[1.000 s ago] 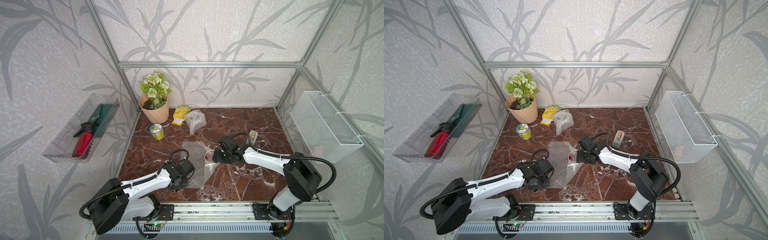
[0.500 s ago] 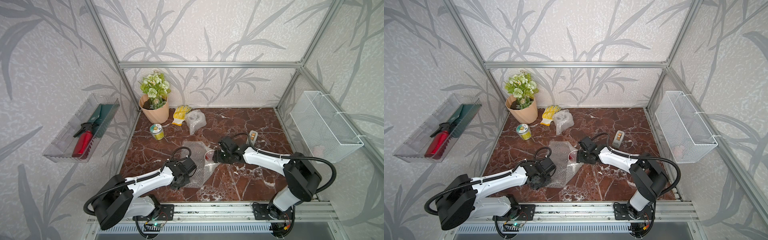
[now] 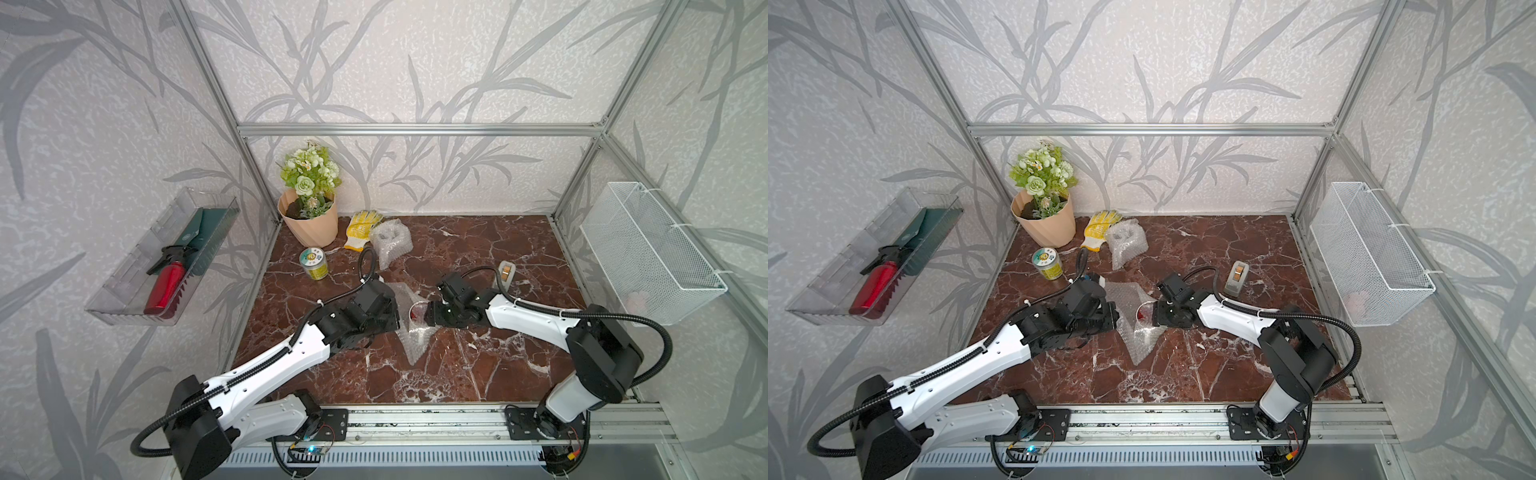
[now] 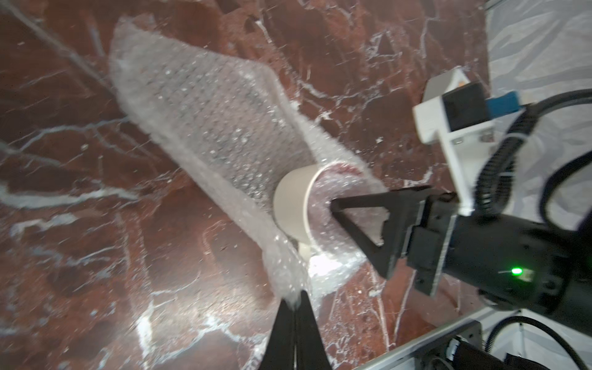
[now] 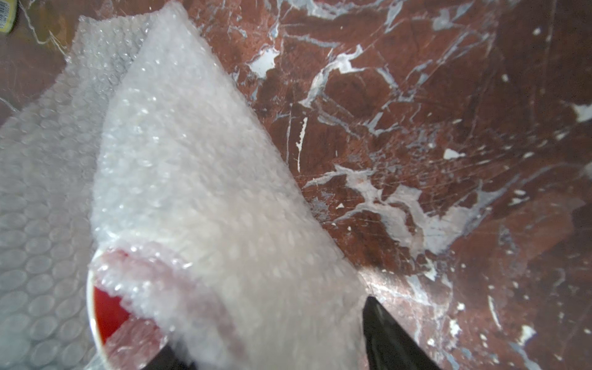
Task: Wrap mugs in bubble wrap
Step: Wrap the mug in bubble wrap.
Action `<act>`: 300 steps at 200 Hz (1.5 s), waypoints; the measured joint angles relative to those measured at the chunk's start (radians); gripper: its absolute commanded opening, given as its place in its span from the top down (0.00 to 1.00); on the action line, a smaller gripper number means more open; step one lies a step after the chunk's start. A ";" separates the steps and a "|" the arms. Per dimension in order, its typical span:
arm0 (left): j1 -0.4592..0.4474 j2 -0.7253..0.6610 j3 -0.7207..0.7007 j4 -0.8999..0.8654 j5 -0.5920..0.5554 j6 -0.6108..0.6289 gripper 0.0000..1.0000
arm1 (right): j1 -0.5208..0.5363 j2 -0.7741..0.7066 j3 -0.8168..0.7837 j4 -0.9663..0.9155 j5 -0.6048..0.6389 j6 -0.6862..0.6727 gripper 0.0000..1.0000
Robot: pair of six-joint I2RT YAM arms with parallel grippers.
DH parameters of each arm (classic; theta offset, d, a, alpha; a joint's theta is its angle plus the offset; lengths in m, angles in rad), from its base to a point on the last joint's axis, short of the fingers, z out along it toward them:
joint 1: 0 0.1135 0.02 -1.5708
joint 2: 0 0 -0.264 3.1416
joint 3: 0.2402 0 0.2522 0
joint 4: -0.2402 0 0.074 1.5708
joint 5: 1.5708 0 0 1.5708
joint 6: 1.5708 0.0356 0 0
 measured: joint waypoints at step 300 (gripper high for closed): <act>0.024 0.480 -0.034 0.529 0.249 -0.140 1.00 | -0.008 -0.265 -0.105 0.046 -0.003 -0.040 0.18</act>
